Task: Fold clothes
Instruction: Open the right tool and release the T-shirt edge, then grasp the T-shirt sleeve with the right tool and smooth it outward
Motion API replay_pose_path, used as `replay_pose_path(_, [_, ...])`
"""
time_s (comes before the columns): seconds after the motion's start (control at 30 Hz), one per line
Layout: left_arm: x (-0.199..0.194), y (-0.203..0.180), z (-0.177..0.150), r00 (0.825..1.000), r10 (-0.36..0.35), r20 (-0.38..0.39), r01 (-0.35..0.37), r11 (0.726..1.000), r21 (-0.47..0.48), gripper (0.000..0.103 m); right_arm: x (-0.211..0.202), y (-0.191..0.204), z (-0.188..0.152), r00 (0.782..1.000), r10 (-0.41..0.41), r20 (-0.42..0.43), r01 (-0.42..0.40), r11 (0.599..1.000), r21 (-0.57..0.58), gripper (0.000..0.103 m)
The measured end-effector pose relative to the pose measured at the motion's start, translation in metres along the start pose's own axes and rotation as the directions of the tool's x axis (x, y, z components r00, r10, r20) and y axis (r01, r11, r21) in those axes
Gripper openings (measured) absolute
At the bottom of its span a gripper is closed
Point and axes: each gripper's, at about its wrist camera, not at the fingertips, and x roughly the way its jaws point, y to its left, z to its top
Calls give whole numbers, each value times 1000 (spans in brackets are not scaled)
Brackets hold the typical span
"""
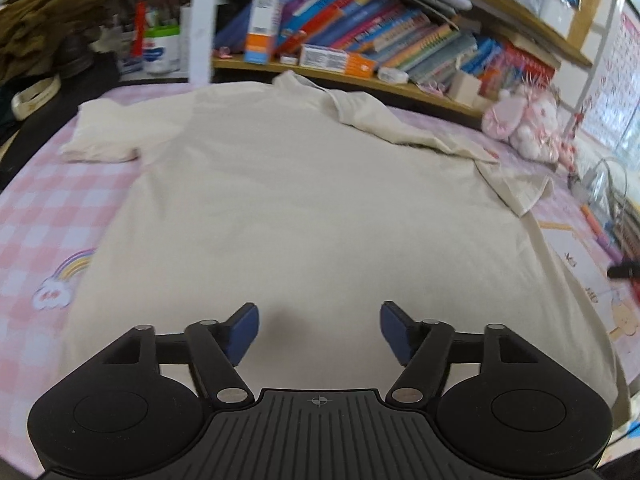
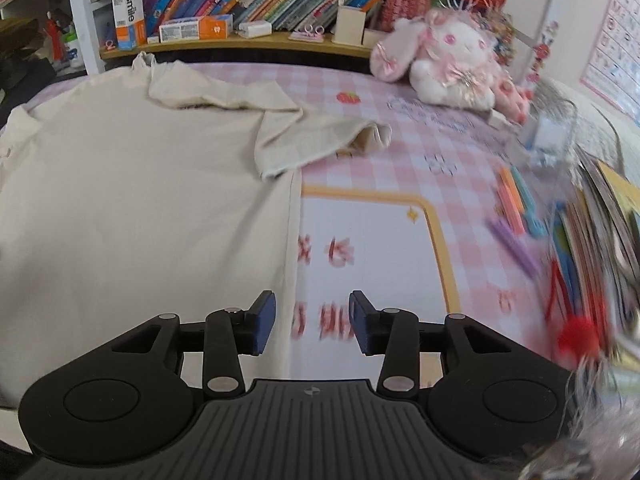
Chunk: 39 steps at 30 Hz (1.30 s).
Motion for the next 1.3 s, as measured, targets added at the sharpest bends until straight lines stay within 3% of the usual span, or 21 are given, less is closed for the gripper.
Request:
replay_pose_path(0.2, [23,-37,9,997,57,-42,-56,998,26,80,31,-17,36,997,68,26,-65,994,-86,42])
replay_pose_path(0.3, [31,-47,8,994,78,-80,-76,997,36,80,46,-16,55,993,99,64,-84,975,-207,42])
replay_pose_path(0.47, [36,-60,5,986,130,-108,-124,991,54,82,75,1,79,980,188,67,-143,896,-420,43])
replay_pose_path(0.67, [40,-72,5,976,182,-123,-175,982,67,86,117,24,90,973,232,-15,-202,810,-551,42])
replay_pose_path(0.77, [41,-73,5,973,192,-127,-186,981,57,87,129,24,93,975,219,-39,-200,785,-586,30])
replay_pose_path(0.8, [41,-74,5,973,194,-126,-189,981,54,87,130,21,99,971,233,-52,-220,787,-576,8])
replay_pose_path(0.87, [41,-74,5,972,200,-125,-195,980,47,88,131,9,117,961,269,-71,-265,805,-531,8])
replay_pose_path(0.93, [41,-74,5,970,207,-129,-203,978,39,88,133,-13,146,953,302,-42,-289,850,-440,8])
replay_pose_path(1.0, [41,-75,6,968,213,-133,-211,977,34,88,140,-41,183,973,221,59,-186,913,-362,8])
replay_pose_path(1.07, [42,-74,6,966,218,-138,-216,976,29,88,162,-72,216,990,58,125,-23,964,-264,8])
replay_pose_path(1.1, [42,-74,6,965,220,-140,-219,975,27,88,176,-87,227,993,-3,116,28,977,-214,8])
replay_pose_path(1.17, [42,-74,7,964,222,-144,-221,975,24,89,207,-111,239,999,-48,25,51,985,-165,8])
replay_pose_path(1.2, [42,-74,8,964,223,-146,-222,975,23,89,220,-119,240,999,-42,-30,37,989,-140,8])
replay_pose_path(1.3, [43,-73,8,963,226,-150,-227,974,15,92,237,-127,234,997,-29,-72,21,994,-110,9])
